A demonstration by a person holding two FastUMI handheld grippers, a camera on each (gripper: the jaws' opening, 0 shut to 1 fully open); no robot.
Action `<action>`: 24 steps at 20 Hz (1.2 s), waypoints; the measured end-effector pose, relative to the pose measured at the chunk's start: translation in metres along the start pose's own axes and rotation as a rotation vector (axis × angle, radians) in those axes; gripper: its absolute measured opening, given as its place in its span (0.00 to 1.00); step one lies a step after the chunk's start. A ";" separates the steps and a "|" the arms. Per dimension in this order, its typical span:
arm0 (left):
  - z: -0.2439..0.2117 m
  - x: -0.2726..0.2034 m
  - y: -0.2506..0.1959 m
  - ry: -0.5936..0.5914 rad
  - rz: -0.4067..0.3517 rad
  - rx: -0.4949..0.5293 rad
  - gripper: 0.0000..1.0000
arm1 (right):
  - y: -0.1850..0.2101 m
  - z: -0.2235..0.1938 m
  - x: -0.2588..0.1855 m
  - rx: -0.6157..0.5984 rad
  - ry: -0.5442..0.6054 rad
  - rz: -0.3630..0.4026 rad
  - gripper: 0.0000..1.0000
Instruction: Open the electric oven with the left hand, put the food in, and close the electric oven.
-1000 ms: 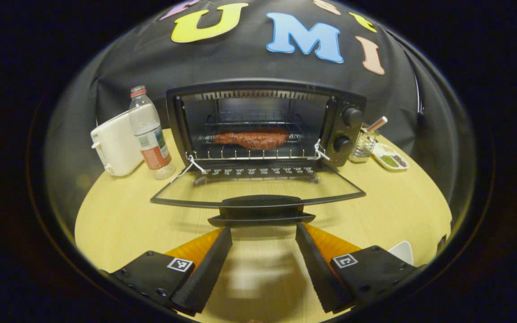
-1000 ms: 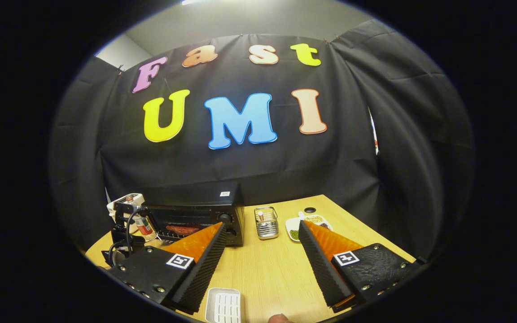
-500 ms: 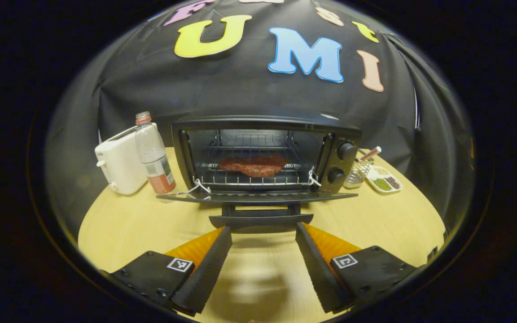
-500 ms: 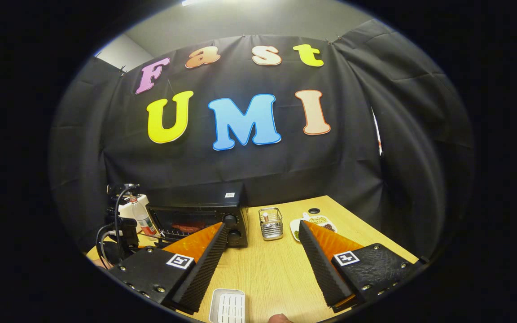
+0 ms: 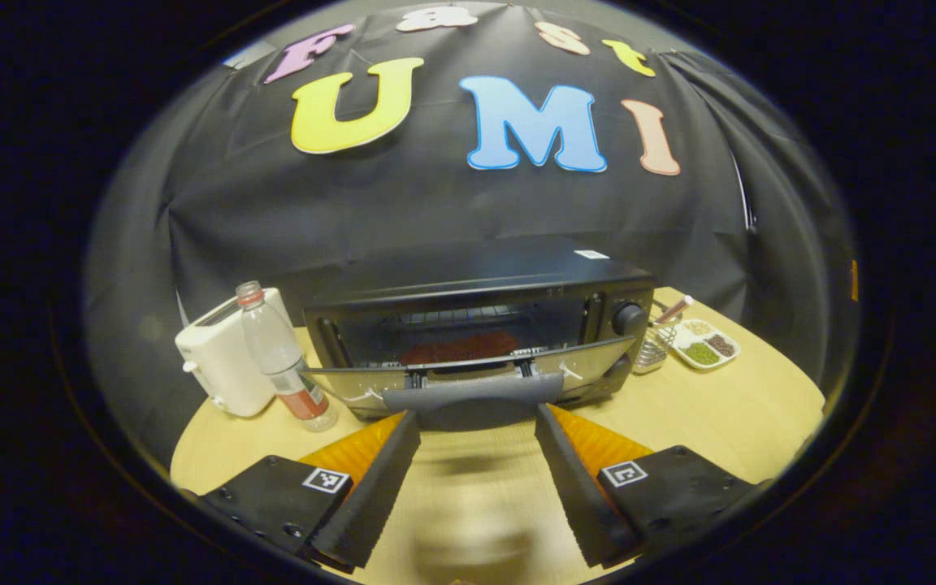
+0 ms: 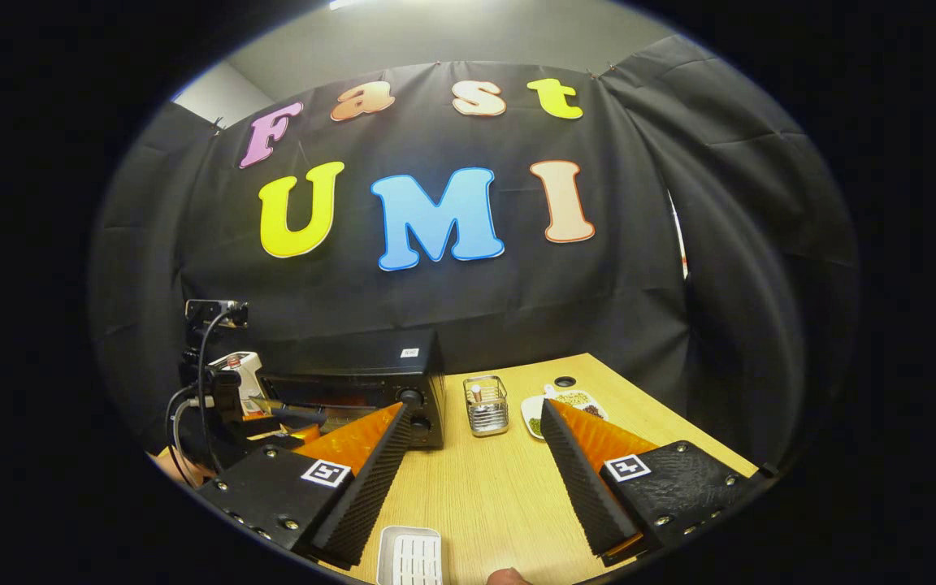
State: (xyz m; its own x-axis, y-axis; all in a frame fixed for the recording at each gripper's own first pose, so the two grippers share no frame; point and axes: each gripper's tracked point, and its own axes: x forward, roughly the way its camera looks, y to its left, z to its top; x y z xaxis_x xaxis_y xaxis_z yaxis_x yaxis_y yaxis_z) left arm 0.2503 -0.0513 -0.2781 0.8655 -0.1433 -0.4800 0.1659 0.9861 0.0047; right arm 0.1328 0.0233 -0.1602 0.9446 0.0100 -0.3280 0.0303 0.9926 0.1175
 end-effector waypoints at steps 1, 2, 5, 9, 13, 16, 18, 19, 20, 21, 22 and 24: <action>0.007 0.010 0.001 -0.012 0.001 0.007 0.97 | 0.000 0.001 0.001 -0.007 -0.005 -0.005 0.98; 0.013 0.015 0.001 -0.029 0.000 0.012 1.00 | 0.001 0.002 0.002 -0.012 -0.009 -0.008 0.98; 0.038 0.011 0.002 -0.109 -0.010 0.022 0.97 | 0.005 0.005 0.006 -0.010 -0.024 -0.012 0.98; 0.083 -0.017 0.001 -0.251 -0.013 0.037 1.00 | 0.010 0.011 0.009 -0.005 -0.044 0.001 0.98; 0.118 -0.066 -0.015 -0.344 -0.040 0.018 0.90 | 0.011 0.033 0.001 -0.004 -0.102 0.010 0.98; 0.140 -0.119 -0.027 -0.409 -0.040 -0.008 0.96 | 0.004 0.049 -0.020 -0.019 -0.144 0.021 0.98; 0.147 -0.153 -0.031 -0.432 -0.024 -0.026 1.00 | 0.001 0.057 -0.035 -0.039 -0.161 0.045 0.98; 0.149 -0.169 -0.034 -0.443 -0.014 -0.040 1.00 | -0.001 0.060 -0.044 -0.047 -0.172 0.057 0.98; 0.150 -0.185 -0.035 -0.453 -0.001 -0.053 1.00 | -0.002 0.063 -0.053 -0.053 -0.182 0.073 0.98; 0.149 -0.202 -0.034 -0.459 0.017 -0.061 1.00 | -0.004 0.065 -0.062 -0.057 -0.189 0.085 0.98; 0.148 -0.219 -0.035 -0.466 0.034 -0.065 1.00 | -0.005 0.067 -0.072 -0.061 -0.195 0.101 0.98; 0.147 -0.252 -0.042 -0.478 0.048 -0.059 1.00 | -0.008 0.070 -0.090 -0.061 -0.211 0.130 0.98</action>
State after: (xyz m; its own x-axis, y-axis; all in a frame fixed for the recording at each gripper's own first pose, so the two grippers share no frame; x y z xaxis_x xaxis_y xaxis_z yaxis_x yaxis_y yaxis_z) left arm 0.0947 -0.0690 -0.0283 0.9941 -0.1061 -0.0234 0.1051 0.9937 -0.0398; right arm 0.0703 0.0058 -0.0659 0.9867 0.1189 -0.1105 -0.1096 0.9902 0.0867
